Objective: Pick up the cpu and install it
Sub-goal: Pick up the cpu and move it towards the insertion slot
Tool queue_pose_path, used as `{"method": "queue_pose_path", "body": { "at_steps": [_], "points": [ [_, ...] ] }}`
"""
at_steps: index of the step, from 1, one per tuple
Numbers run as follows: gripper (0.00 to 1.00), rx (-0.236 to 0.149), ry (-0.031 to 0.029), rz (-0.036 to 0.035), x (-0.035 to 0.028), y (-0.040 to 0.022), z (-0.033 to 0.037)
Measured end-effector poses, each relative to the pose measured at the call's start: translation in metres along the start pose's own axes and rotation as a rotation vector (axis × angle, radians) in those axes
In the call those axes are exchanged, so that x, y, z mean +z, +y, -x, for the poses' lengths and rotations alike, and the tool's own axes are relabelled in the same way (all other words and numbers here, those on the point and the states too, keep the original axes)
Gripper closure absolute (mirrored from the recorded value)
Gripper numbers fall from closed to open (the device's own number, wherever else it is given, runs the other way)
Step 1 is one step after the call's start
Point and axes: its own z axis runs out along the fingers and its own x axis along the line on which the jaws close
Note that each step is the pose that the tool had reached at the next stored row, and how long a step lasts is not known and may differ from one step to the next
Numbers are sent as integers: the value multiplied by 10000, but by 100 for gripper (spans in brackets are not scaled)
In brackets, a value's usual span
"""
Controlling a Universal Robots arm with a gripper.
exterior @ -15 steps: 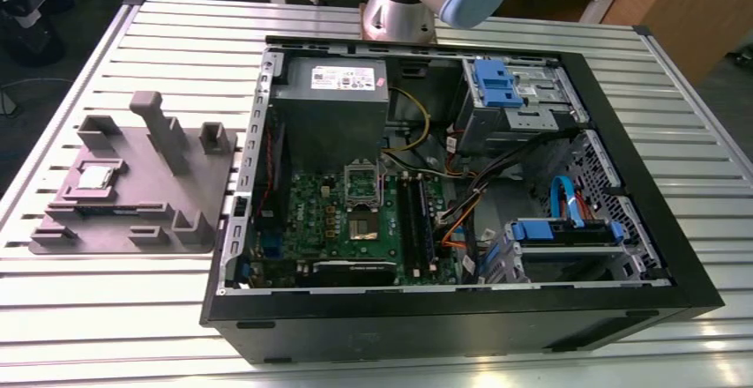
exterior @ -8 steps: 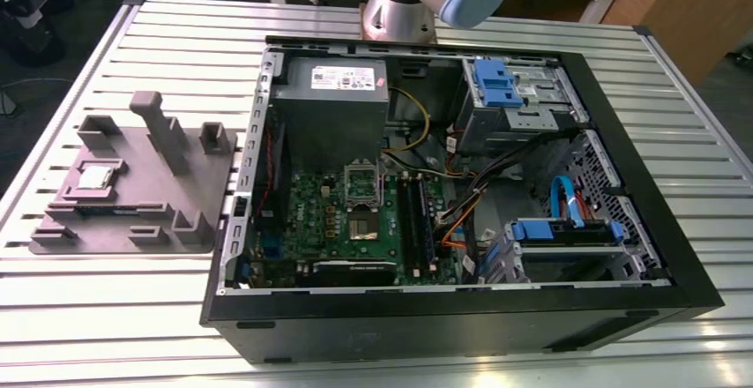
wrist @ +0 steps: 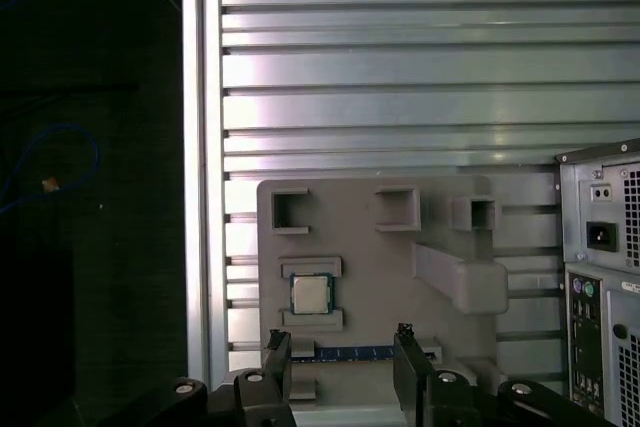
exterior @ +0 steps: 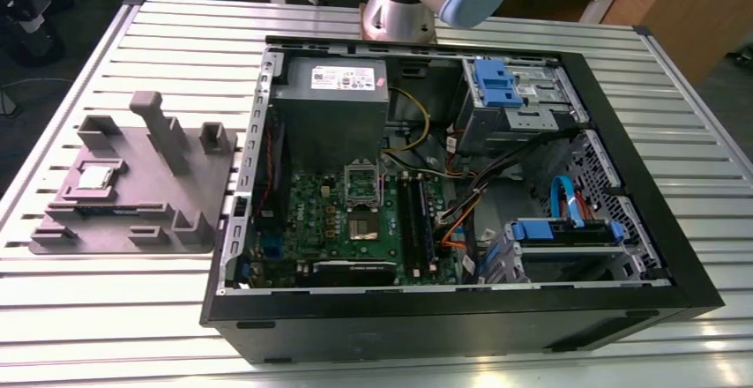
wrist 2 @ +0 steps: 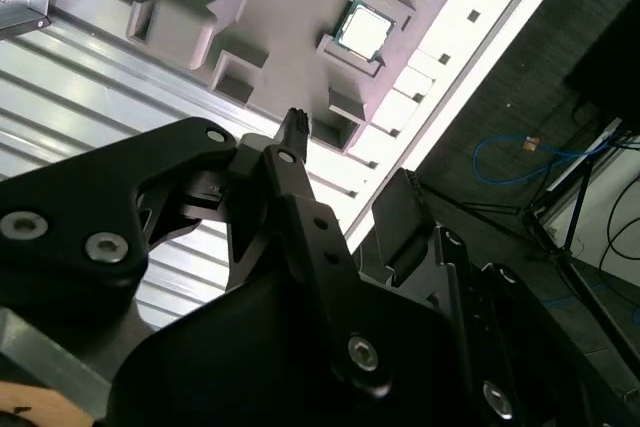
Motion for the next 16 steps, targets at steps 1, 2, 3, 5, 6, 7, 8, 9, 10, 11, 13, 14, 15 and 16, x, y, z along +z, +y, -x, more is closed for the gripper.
{"method": "queue_pose_path", "body": {
  "at_steps": [1, 2, 3, 5, 6, 7, 8, 9, 10, 11, 13, 14, 15, 16],
  "points": [
    [47, 1, 0, -1, 0, 0, 0],
    [47, 0, 0, -1, 0, 0, 0],
    [47, 0, 0, 0, 0, 0, 0],
    [47, 0, 0, 0, 0, 0, 0],
    [47, 0, -1, 0, 0, 0, 0],
    [47, 1, 0, 0, 0, 0, 0],
    [47, 1, 0, 0, 1, 0, 0],
    [47, 1, 0, -1, 1, 0, 0],
    [47, 0, -2, -11, 2, 0, 0],
    [47, -1, -7, -56, 3, 0, 0],
    [47, -2, -7, -112, 2, 0, 0],
    [47, -3, -6, -114, 1, -1, 0],
    [47, -3, -5, -116, 1, 0, 0],
    [47, -2, -5, -120, 1, 0, 0]
  ]
}}
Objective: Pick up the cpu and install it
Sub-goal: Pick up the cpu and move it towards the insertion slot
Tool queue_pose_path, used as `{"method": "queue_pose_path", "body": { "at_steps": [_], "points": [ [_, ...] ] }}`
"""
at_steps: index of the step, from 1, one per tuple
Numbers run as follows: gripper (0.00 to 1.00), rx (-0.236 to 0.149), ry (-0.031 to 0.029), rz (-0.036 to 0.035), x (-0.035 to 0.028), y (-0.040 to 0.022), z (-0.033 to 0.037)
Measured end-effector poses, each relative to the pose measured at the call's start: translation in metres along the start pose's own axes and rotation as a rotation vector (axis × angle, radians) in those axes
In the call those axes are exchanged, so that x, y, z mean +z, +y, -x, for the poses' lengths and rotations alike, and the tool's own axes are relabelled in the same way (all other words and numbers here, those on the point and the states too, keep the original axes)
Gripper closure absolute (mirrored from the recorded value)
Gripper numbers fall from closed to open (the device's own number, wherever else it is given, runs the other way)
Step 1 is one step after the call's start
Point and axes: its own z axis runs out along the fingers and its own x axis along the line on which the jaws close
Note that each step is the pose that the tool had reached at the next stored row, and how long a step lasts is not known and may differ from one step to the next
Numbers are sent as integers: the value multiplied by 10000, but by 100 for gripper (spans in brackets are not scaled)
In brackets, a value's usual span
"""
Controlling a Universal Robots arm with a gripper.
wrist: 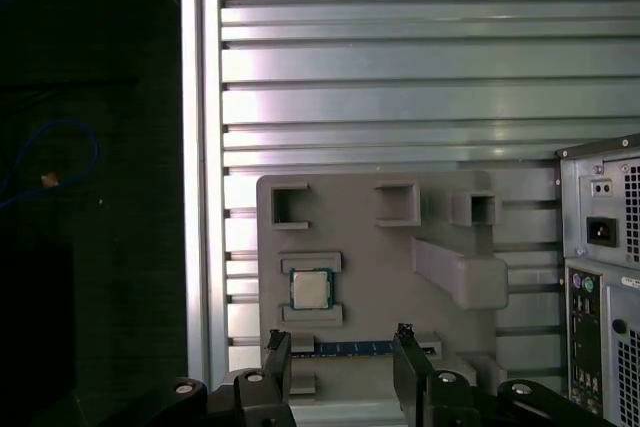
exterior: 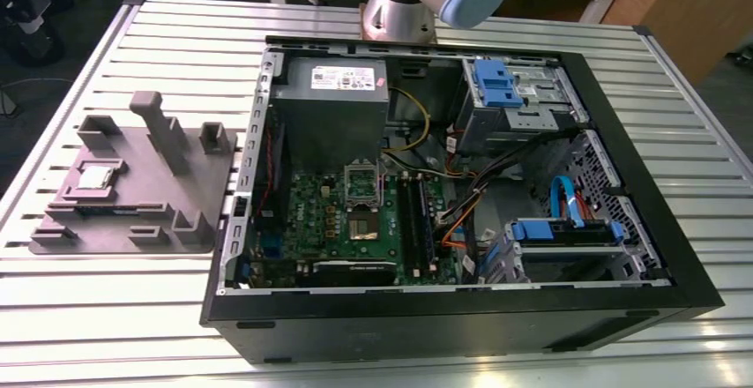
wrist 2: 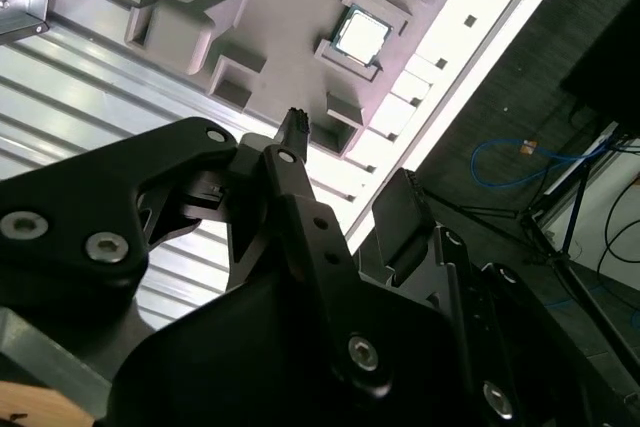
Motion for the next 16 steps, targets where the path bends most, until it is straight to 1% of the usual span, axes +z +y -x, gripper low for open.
{"method": "queue_pose_path", "body": {
  "at_steps": [6, 16],
  "points": [
    [47, 0, -1, -1, 13, 0, 0],
    [47, 1, 0, -1, 95, -7, -2]
  ]
}}
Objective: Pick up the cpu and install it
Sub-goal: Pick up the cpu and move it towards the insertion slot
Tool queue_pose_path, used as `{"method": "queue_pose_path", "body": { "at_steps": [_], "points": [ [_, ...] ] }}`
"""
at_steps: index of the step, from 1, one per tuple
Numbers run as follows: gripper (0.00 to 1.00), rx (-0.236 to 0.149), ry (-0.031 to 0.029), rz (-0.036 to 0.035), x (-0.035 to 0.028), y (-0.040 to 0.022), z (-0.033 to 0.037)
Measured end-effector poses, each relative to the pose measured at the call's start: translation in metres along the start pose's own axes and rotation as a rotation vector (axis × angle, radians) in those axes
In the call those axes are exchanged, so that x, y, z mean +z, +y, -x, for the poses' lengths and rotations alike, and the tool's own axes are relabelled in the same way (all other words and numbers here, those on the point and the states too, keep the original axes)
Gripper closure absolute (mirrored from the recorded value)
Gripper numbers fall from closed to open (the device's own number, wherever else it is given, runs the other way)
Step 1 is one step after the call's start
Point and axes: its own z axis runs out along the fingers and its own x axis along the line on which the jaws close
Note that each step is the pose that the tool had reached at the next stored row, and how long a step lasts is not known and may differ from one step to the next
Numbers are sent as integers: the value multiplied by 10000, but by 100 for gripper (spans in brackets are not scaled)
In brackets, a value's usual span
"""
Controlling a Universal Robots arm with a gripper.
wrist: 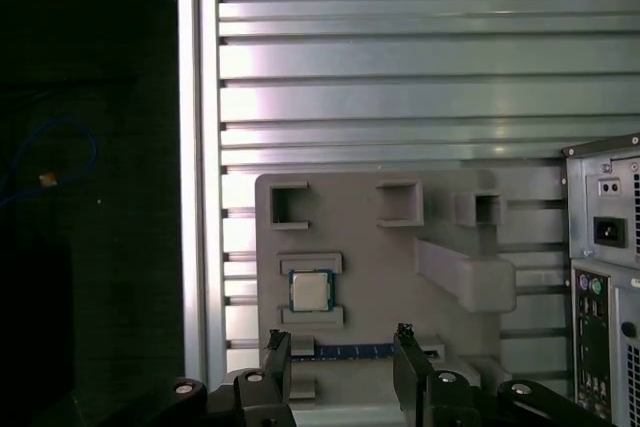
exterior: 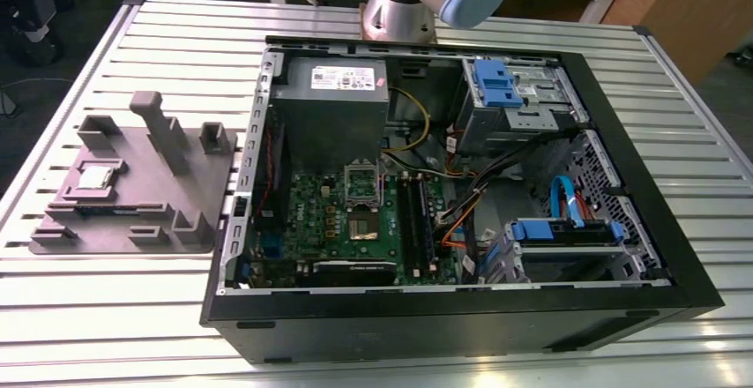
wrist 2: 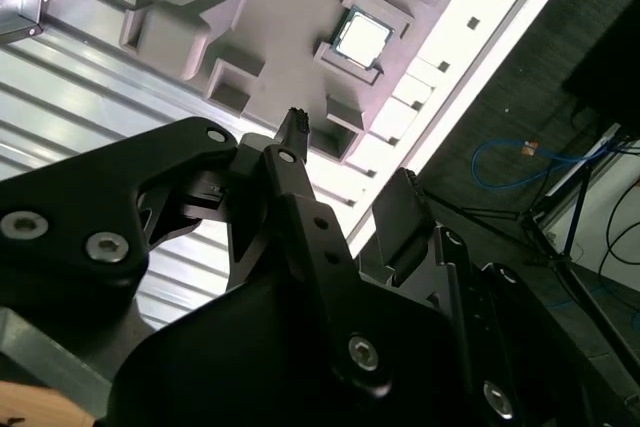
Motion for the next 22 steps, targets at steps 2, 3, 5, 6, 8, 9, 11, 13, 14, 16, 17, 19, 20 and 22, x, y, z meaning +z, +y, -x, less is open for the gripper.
{"method": "queue_pose_path", "body": {
  "at_steps": [2, 3, 5, 6, 8, 9, 11, 13, 14, 16, 17, 19, 20, 22],
  "points": [
    [47, -1, 0, 0, 14, -2, 0],
    [47, 0, 0, 0, 20, -2, 0],
    [47, -1, 0, 0, 30, -3, 0],
    [47, 0, 0, 0, 34, -4, 0],
    [47, -1, 2, -1, 37, -4, 0],
    [47, -1, 1, -1, 38, -4, -1],
    [47, -1, -1, -1, 39, -4, 0],
    [47, -1, -1, -2, 39, -4, 0],
    [47, -1, 0, -2, 39, -4, 0],
    [47, -1, -1, -2, 39, -4, 0],
    [47, -1, 0, -2, 39, -4, 0],
    [47, -1, -1, -3, 39, -4, 0],
    [47, -1, 0, -3, 39, -4, 0],
    [46, -1, 0, -2, 39, -4, 0]
  ]
}}
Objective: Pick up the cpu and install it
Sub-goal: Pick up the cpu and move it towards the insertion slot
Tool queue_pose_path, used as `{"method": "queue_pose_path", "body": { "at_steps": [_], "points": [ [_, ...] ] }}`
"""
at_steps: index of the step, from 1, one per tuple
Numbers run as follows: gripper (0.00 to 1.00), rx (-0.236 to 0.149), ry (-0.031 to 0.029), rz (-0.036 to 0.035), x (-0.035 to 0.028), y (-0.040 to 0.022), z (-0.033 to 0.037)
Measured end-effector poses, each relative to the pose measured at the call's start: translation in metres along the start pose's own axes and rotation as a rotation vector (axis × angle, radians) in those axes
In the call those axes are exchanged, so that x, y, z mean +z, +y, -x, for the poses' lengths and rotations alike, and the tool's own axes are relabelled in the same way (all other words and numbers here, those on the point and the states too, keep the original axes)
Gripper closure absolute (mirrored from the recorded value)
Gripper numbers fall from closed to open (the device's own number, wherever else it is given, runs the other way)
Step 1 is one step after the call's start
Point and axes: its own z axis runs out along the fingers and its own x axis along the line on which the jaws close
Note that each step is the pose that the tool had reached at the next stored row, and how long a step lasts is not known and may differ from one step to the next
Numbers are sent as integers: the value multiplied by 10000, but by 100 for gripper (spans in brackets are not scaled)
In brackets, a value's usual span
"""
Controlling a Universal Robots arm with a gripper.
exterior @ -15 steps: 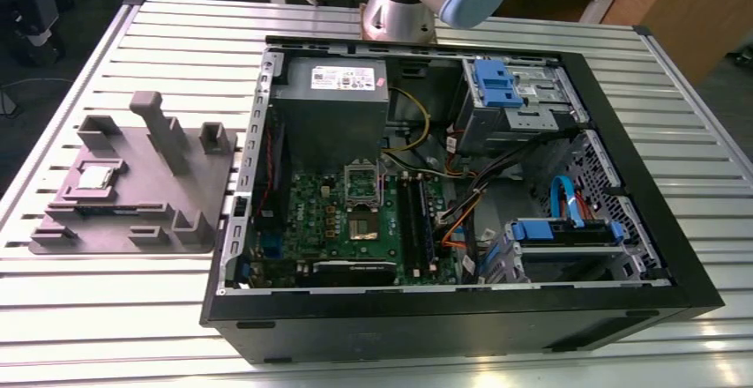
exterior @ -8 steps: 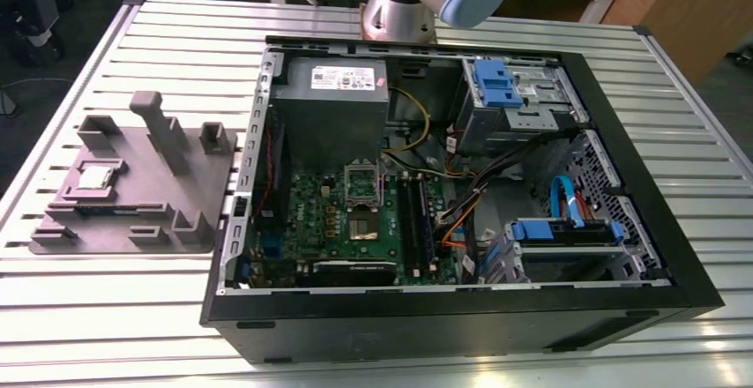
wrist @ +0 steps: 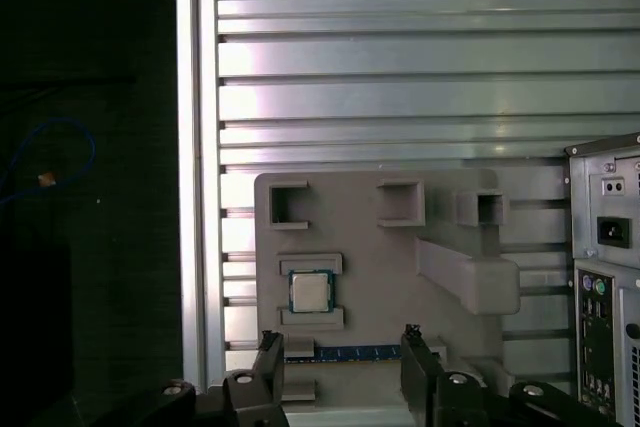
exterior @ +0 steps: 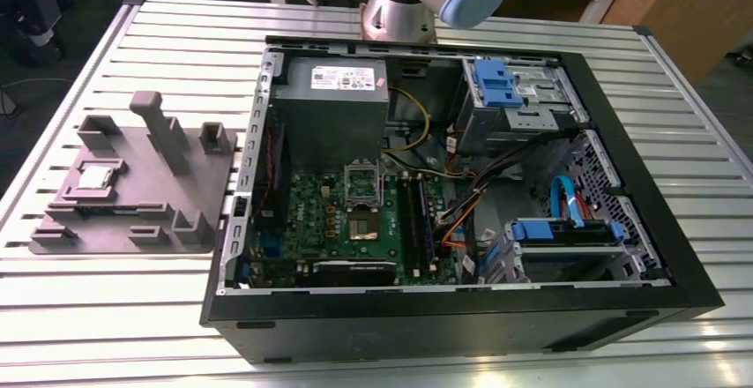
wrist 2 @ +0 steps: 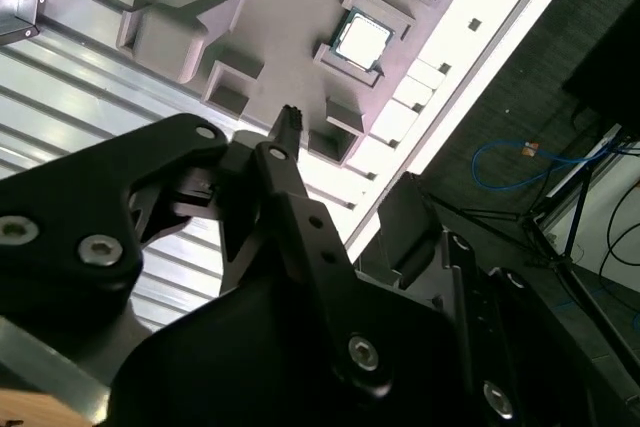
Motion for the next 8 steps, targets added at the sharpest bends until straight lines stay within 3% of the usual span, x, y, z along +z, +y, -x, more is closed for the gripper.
{"method": "queue_pose_path", "body": {
  "at_steps": [3, 8],
  "points": [
    [34, 0, 0, -1, 0, 0, 0],
    [34, 0, 0, -1, 0, 0, 0]
  ]
}}
